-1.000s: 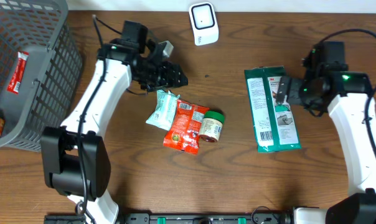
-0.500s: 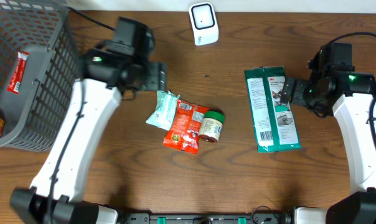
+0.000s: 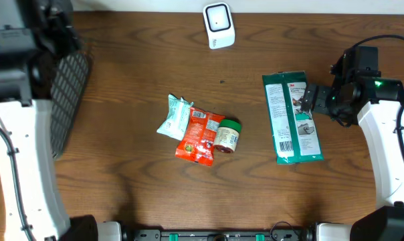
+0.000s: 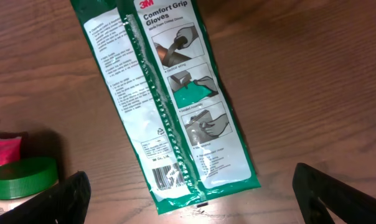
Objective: Scan the item barcode
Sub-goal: 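Reach the left gripper into the basket toward the red stick packet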
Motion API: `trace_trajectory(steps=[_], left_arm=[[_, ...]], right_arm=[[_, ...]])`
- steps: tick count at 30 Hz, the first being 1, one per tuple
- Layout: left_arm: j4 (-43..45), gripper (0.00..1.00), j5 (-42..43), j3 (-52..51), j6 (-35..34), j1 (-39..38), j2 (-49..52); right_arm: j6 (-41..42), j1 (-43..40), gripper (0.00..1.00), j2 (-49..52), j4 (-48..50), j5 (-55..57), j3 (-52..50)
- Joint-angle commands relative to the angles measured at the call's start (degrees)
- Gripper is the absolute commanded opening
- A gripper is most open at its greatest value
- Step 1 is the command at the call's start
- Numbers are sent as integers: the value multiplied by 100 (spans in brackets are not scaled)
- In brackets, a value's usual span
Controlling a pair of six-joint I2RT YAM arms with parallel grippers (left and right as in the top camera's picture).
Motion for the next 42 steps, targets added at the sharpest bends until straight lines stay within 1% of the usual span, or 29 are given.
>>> trace_trajectory(steps=[1,7,14,20,22,27,32,37,38,42], left_arm=[[-66,86,-289,26,-46,627,387],[-114,91,-293,26,367,1274,973],[-433,92,-291,2,358,1897,1672],[-310,95,-173,-39,365,2291,2337],[-136,95,37,-39,457,2369,2538],[570,94,697,-39,1167,2428,2931],[1270,87,704,-39,1880,2437,3248],[1814,87,778,-39,2365,2479,3550],[1882,87,879,-39,2455,2492,3598],[2181,87,1781,-39,2708,2614,3779]], right_arm=[[-76,-9,99,17,-7,-24,-35],[-76,-9,99,17,-7,-24,-35],[-76,-9,99,17,-7,-24,-35],[-76,-9,99,17,-9,-24,-35],[-79,-9,99,17,-9,-24,-35],[-76,-9,99,17,-7,-24,-35],[-76,-9,99,17,-9,-24,-35],[-76,-9,99,17,-9,-24,-35],[-76,-9,99,17,-9,-24,-35],[-76,-9,99,17,-7,-24,-35]])
